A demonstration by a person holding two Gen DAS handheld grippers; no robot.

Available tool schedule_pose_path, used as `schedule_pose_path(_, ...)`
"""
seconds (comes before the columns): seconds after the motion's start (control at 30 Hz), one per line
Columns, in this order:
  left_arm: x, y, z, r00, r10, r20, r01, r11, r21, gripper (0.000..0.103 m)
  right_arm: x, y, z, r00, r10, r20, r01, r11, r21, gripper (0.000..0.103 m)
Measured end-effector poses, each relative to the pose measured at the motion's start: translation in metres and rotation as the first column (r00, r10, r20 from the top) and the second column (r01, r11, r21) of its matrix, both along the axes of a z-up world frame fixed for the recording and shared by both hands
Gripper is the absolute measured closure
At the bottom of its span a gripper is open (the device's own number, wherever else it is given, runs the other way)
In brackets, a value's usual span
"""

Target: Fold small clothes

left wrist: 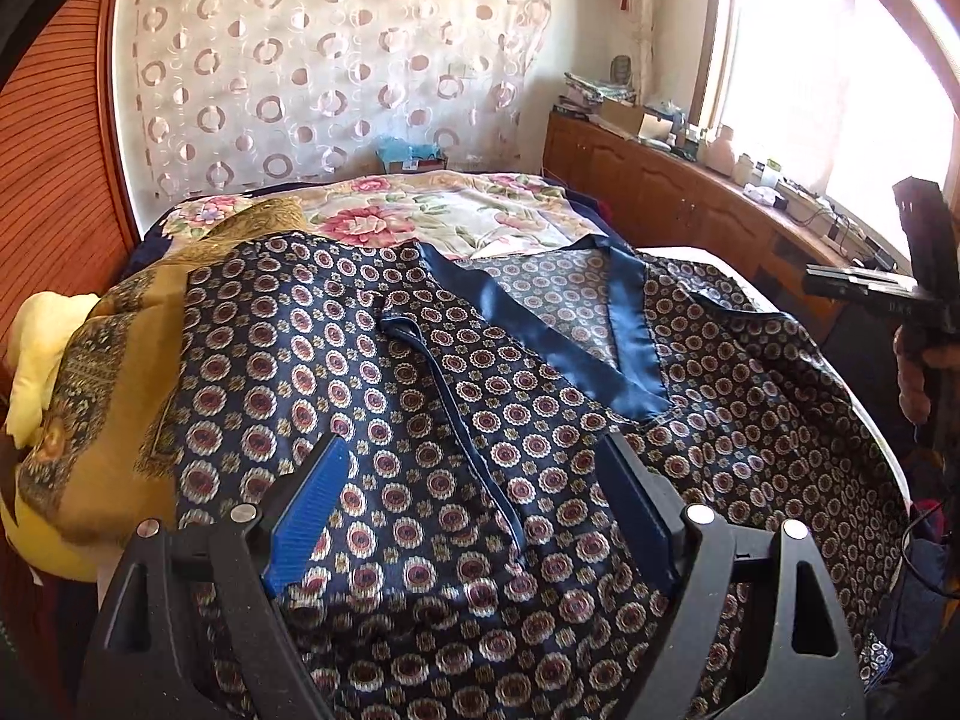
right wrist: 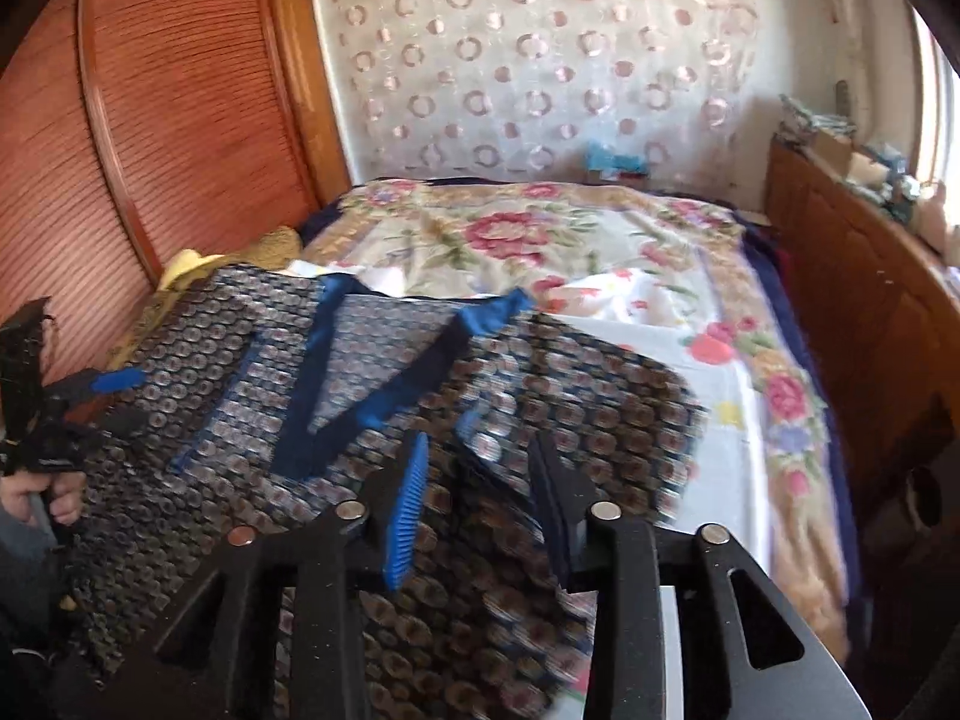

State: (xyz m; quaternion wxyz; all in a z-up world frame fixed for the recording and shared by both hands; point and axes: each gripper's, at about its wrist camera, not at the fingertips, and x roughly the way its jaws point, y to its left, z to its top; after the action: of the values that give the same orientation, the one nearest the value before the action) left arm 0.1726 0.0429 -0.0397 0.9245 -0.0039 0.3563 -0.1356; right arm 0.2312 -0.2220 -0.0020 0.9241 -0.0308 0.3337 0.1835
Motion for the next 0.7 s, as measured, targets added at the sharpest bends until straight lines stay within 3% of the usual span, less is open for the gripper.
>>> schedule_pose_path(0.3, -0.013, -0.005, -0.001, 1.0, -0.007, 0.004, 0.007, 1.0, -0.001, 0.018, -0.019, -0.033, -0.035, 0.987, -0.13, -0.098, 0.131, 0.991, 0.01, 0.062)
schedule_pose_path(0.6, -0.016, -0.007, -0.001, 1.0, -0.012, -0.003, 0.012, 1.0, 0.002, 0.018, -0.019, -0.037, -0.053, 0.978, -0.068, -0.195, 0.098, 0.984, 0.147, 0.062)
schedule_pose_path(0.7, -0.016, -0.006, -0.003, 1.0, -0.008, -0.007, 0.008, 1.0, 0.0, 0.018, -0.017, -0.037, -0.048, 0.979, -0.044, -0.198, 0.076, 0.985, 0.158, 0.085)
